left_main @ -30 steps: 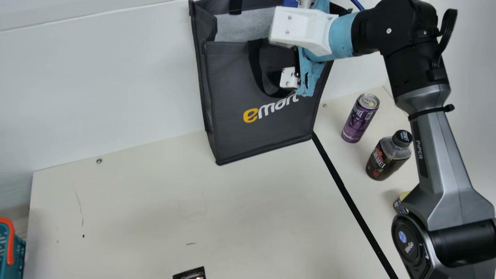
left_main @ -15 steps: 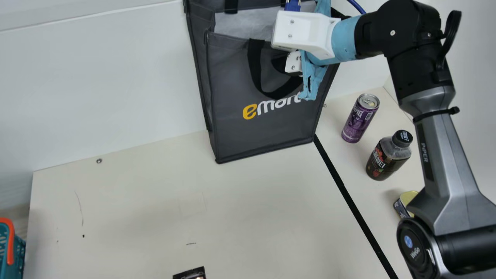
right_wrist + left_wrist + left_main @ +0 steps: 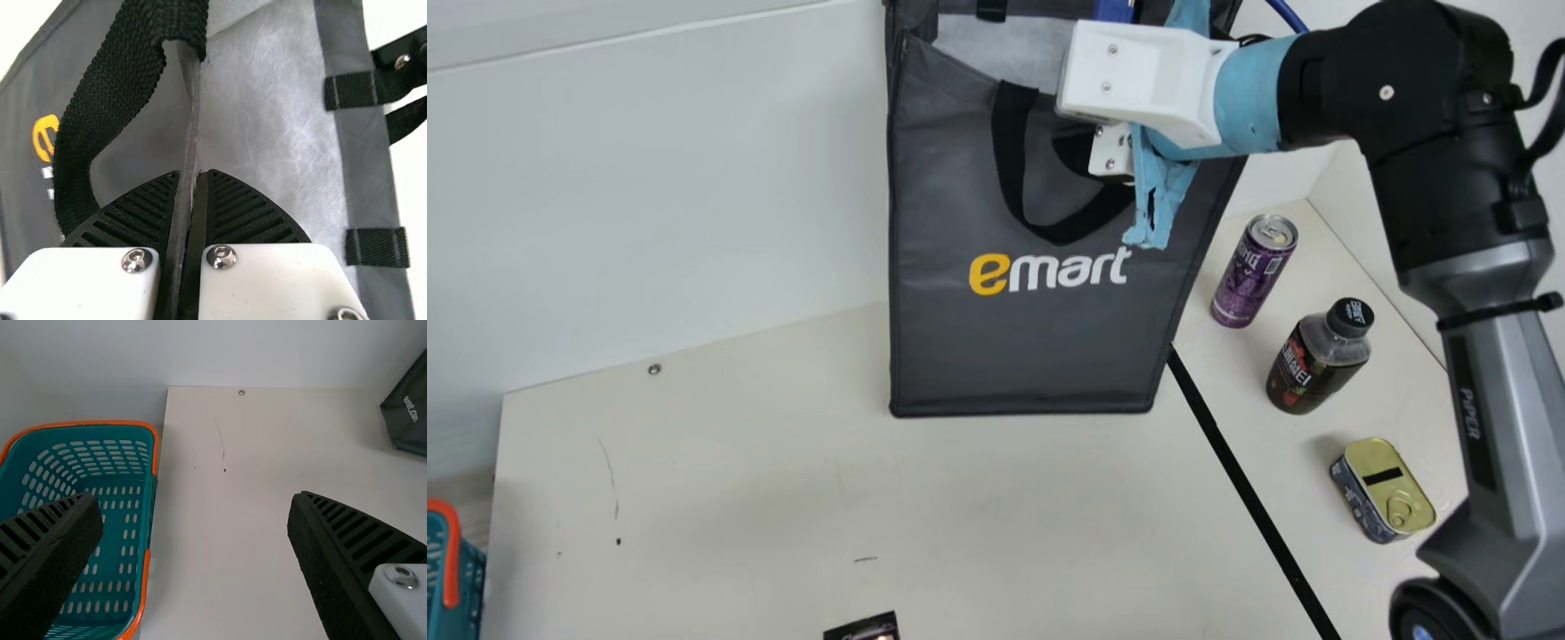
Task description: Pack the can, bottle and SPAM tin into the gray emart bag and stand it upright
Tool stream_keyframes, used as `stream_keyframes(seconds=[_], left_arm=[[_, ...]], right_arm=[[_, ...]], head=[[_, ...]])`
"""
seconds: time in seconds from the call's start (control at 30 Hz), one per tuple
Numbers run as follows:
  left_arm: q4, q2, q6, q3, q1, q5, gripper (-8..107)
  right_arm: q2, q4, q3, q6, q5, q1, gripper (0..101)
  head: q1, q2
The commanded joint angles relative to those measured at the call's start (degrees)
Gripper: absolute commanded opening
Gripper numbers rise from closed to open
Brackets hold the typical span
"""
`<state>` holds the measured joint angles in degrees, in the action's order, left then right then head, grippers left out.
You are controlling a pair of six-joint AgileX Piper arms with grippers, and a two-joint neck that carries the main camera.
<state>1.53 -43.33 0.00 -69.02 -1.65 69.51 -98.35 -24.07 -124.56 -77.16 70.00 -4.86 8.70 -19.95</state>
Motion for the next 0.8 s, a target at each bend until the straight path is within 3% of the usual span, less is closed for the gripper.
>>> stream_keyframes(seconds=[0.0,0.77], left_arm=[[0.00,0.00,0.00,0.00,0.00,0.00,90],[0.00,0.00,0.00,0.00,0.00,0.00,90]], right_arm=[[1.61,0.17,1.15,0.27,-0.10,0.41,0],[15.34,3.68,11.18,3.84,-0.10,7.56,0]], head=[[1.30,-0.05],[1.30,-0.05]])
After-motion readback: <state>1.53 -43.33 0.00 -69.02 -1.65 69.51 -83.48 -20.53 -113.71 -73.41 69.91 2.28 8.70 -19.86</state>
